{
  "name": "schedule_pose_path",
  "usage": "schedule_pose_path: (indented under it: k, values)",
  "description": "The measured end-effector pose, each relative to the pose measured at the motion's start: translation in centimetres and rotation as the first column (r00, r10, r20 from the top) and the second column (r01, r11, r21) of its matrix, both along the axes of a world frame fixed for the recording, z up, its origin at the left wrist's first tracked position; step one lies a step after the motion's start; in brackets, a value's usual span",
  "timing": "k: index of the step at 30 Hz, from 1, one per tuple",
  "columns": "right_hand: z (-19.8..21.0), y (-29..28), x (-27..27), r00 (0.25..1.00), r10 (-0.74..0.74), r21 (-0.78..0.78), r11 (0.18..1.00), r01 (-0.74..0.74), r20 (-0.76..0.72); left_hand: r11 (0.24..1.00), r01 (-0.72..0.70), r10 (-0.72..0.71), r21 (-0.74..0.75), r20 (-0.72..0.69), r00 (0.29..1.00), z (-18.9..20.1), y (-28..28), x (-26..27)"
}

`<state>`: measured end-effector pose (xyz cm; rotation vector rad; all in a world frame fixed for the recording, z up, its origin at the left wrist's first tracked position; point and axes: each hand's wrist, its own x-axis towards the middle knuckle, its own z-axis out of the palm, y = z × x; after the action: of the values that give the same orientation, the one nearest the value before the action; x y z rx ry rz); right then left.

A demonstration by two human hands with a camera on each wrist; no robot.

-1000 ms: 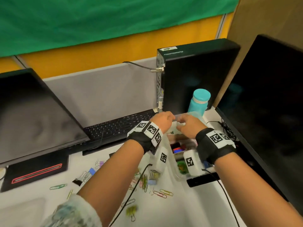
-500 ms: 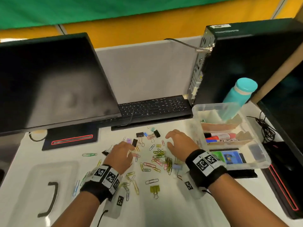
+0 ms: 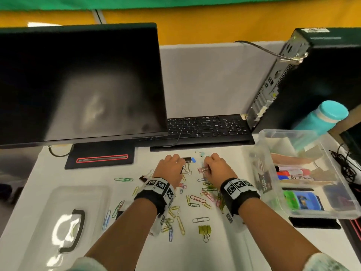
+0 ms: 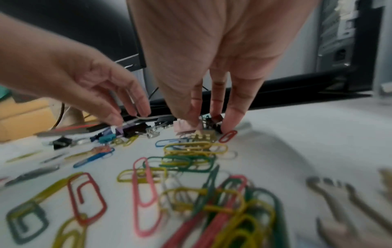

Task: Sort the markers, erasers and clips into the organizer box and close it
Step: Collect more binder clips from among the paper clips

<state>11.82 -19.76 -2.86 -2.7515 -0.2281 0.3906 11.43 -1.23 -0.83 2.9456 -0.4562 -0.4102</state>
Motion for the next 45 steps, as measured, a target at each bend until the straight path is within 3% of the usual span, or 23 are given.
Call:
schedule_pose_path:
  k: [2, 4, 7, 9, 12, 13, 14, 15, 18, 19, 21, 26, 28, 30, 32, 34, 35, 36, 37, 38, 40, 42, 45]
  values:
    - [0.0, -0.6, -0.6, 0.99, -0.138, 0.204, 0.97, 0.136, -0.004, 1.0, 0.007, -0.007, 0.016, -0.02, 1.0, -0.5, -0.1, 0.4]
    - [0.1, -1.2, -1.1, 0.955, -0.277, 0.407, 0.865, 0.294, -0.102, 1.0, -0.002, 0.001, -0.006, -0.055, 0.998, -0.9, -0.2, 0.6]
    - [-0.1, -2.0, -1.1, 0.888, -0.363, 0.523, 0.717, 0.46, -0.283, 0.999, -0.02, 0.016, -0.044, -0.085, 0.996, -1.3, -0.2, 0.6]
    - [-0.1, -2.0, -0.8, 0.802, -0.388, 0.635, 0.489, 0.597, -0.455, 0.997, -0.039, 0.032, -0.062, -0.107, 0.994, -1.3, -0.1, 0.4]
    - [0.7, -2.0, -0.5, 0.665, -0.234, 0.692, -0.052, 0.72, -0.71, 0.996, -0.053, 0.043, -0.078, -0.128, 0.991, -1.2, 0.1, 0.1]
    - [1.0, -2.0, -0.4, 0.653, -0.197, 0.678, -0.11, 0.727, -0.732, 0.996, -0.049, 0.038, -0.08, -0.129, 0.991, -1.3, 0.2, 0.0]
    - [1.2, -1.8, -0.3, 0.645, -0.208, 0.669, -0.069, 0.74, -0.735, 0.996, -0.044, 0.033, -0.081, -0.131, 0.991, -1.3, 0.2, -0.2]
    - [1.2, -1.5, 0.0, 0.657, -0.269, 0.663, 0.079, 0.744, -0.704, 0.996, -0.042, 0.031, -0.084, -0.132, 0.991, -1.4, 0.3, -0.4]
    - [0.8, -0.3, 1.2, 0.84, -0.372, 0.428, 0.735, 0.526, -0.394, 0.989, -0.074, 0.058, -0.129, -0.118, 0.991, -1.3, 0.3, -0.8]
    - [0.5, 0.1, 1.5, 0.897, -0.309, 0.3, 0.864, 0.403, -0.316, 0.984, -0.088, 0.071, -0.156, -0.11, 0.991, -1.2, 0.3, -0.9]
    - [-0.4, 0.9, 1.7, 0.945, -0.169, 0.123, 0.97, 0.21, -0.28, 0.962, -0.135, 0.108, -0.238, -0.124, 0.986, -1.0, 0.3, -1.0]
    - [-0.9, 1.7, 1.4, 0.979, -0.054, -0.028, 0.998, 0.05, -0.198, 0.817, -0.346, 0.305, -0.461, -0.163, 0.938, 0.0, -0.3, 0.3]
    - [-0.6, 1.5, 1.3, 0.965, -0.09, 0.058, 0.993, 0.107, -0.246, 0.806, -0.374, 0.339, -0.459, -0.16, 0.927, 0.3, -1.1, 1.2]
    - [0.1, 0.9, 1.2, 0.911, -0.186, 0.305, 0.902, 0.307, -0.367, 0.789, -0.427, 0.384, -0.441, -0.187, 0.904, 0.4, -1.8, 2.0]
    - [0.9, 0.2, 1.1, 0.794, -0.257, 0.573, 0.575, 0.583, -0.55, 0.776, -0.471, 0.421, -0.419, -0.213, 0.882, 0.2, -2.2, 2.5]
    - [1.5, -0.4, 1.0, 0.634, -0.23, 0.632, 0.094, 0.769, -0.738, 0.793, -0.474, 0.423, -0.384, -0.213, 0.881, -0.2, -2.3, 2.8]
    - [1.7, -0.7, 1.0, 0.577, -0.206, 0.598, -0.055, 0.8, -0.791, 0.807, -0.468, 0.415, -0.36, -0.218, 0.883, -0.4, -2.3, 2.9]
    - [1.7, -0.9, 1.1, 0.551, -0.21, 0.578, -0.099, 0.81, -0.808, 0.821, -0.462, 0.405, -0.336, -0.228, 0.885, -0.5, -2.4, 3.1]
    - [1.6, -1.2, 1.3, 0.562, -0.253, 0.59, -0.044, 0.807, -0.788, 0.831, -0.462, 0.398, -0.309, -0.25, 0.883, -0.6, -2.4, 3.4]
    - [1.4, -1.3, 1.5, 0.607, -0.316, 0.613, 0.094, 0.785, -0.729, 0.84, -0.467, 0.394, -0.278, -0.279, 0.876, -0.7, -2.5, 3.7]
    - [1.1, -1.1, 2.3, 0.752, -0.405, 0.587, 0.47, 0.659, -0.52, 0.859, -0.469, 0.393, -0.203, -0.325, 0.86, -1.0, -2.6, 4.1]
    - [0.7, -0.6, 3.3, 0.871, -0.4, 0.453, 0.744, 0.491, -0.286, 0.884, -0.449, 0.386, -0.127, -0.341, 0.857, -1.4, -2.6, 4.2]
    - [0.2, 0.5, 4.5, 0.95, -0.243, 0.165, 0.947, 0.277, -0.198, 0.894, -0.44, 0.394, -0.081, -0.327, 0.859, -2.0, -2.6, 4.0]
